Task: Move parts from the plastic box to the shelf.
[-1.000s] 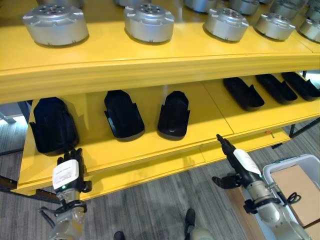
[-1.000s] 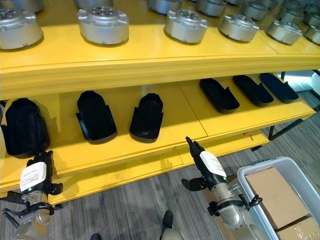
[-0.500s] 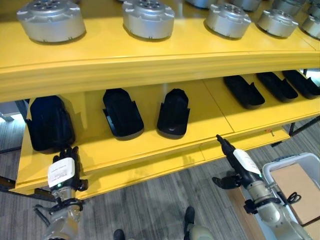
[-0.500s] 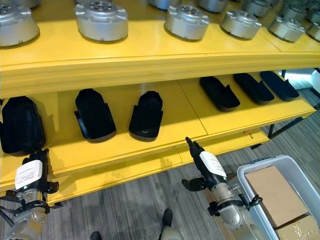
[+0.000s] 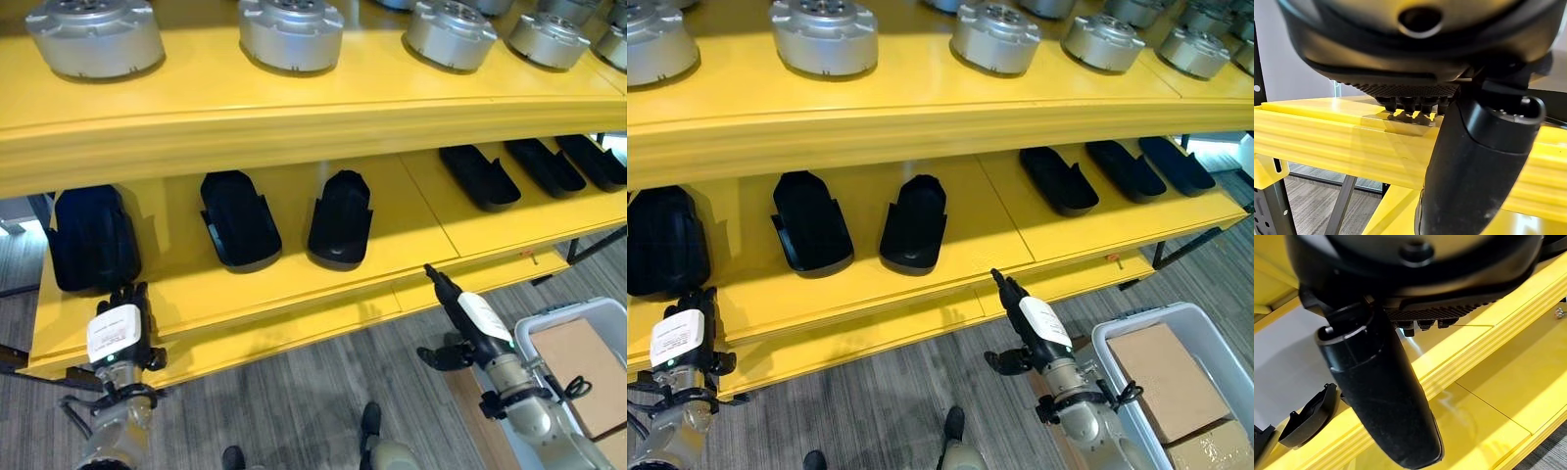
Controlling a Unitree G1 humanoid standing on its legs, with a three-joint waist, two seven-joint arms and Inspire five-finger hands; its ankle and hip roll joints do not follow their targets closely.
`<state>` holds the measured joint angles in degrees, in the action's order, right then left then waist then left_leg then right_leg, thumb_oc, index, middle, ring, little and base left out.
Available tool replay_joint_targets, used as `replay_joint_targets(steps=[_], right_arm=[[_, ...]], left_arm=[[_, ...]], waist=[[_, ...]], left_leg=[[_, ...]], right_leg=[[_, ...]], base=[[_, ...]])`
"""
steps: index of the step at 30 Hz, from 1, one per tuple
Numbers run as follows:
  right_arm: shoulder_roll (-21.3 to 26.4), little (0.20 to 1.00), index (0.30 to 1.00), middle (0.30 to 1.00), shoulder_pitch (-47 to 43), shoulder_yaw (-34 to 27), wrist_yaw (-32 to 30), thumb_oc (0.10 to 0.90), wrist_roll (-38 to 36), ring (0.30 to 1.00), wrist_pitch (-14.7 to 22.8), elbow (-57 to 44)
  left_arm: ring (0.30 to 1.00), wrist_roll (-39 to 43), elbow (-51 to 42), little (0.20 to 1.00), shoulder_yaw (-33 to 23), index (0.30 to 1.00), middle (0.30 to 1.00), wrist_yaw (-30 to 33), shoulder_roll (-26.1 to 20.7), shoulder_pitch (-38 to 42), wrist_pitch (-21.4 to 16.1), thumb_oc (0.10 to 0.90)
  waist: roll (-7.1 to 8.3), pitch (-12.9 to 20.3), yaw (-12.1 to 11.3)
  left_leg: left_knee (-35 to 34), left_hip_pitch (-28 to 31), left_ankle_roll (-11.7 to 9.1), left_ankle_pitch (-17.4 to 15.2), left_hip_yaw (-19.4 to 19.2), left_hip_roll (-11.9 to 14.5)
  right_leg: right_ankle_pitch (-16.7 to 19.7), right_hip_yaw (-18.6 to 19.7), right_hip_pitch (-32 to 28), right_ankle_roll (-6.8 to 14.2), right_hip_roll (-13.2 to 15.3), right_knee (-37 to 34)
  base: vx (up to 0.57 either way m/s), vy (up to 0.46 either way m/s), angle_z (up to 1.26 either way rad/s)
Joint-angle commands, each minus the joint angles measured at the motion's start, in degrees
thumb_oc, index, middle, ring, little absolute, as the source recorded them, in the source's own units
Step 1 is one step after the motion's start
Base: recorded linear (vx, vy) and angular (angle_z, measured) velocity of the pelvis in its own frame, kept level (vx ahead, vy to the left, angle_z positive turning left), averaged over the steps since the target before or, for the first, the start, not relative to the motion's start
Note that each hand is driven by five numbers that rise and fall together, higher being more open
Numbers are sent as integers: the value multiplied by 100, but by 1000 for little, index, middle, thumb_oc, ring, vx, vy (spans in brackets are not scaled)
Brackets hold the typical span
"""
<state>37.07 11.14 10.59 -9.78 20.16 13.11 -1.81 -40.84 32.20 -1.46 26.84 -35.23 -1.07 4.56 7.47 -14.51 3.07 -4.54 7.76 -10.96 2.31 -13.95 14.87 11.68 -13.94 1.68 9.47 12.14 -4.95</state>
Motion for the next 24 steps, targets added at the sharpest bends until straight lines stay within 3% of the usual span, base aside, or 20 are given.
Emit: replay_joint_targets(steps=[1, 12, 24], right_arm=[[190, 1000, 1000, 1000, -580, -350, -191, 900, -119, 1000, 314, -651], [172, 1000, 1000, 1000, -609, -329, -164, 900, -145, 1000, 292, -627], [47, 1000, 1000, 1000, -831, -350, -209, 900, -189, 1000, 233, -537]], left_arm=[[1000, 312, 750, 1000, -474, 1000, 1000, -231, -750, 187, 274, 900], [1000, 515, 541, 1000, -481, 1000, 1000, -230, -554, 103, 193, 900], [1000, 755, -517, 1000, -128, 1000, 1000, -340, 16, -375, -429, 900]], waist=[[303, -169, -3], [282, -174, -12], [62, 103, -20]], left_leg=[[451, -133, 455, -453, 114, -223], [449, -143, 460, -449, 137, -235], [169, 18, 439, -361, 173, -235]], right_leg=[[-543, -133, -266, 293, 538, 663], [-557, -152, -267, 283, 542, 676], [-589, -229, -399, 267, 521, 601]], base=[[0, 0, 0], [0, 0, 0], [14, -11, 1]])
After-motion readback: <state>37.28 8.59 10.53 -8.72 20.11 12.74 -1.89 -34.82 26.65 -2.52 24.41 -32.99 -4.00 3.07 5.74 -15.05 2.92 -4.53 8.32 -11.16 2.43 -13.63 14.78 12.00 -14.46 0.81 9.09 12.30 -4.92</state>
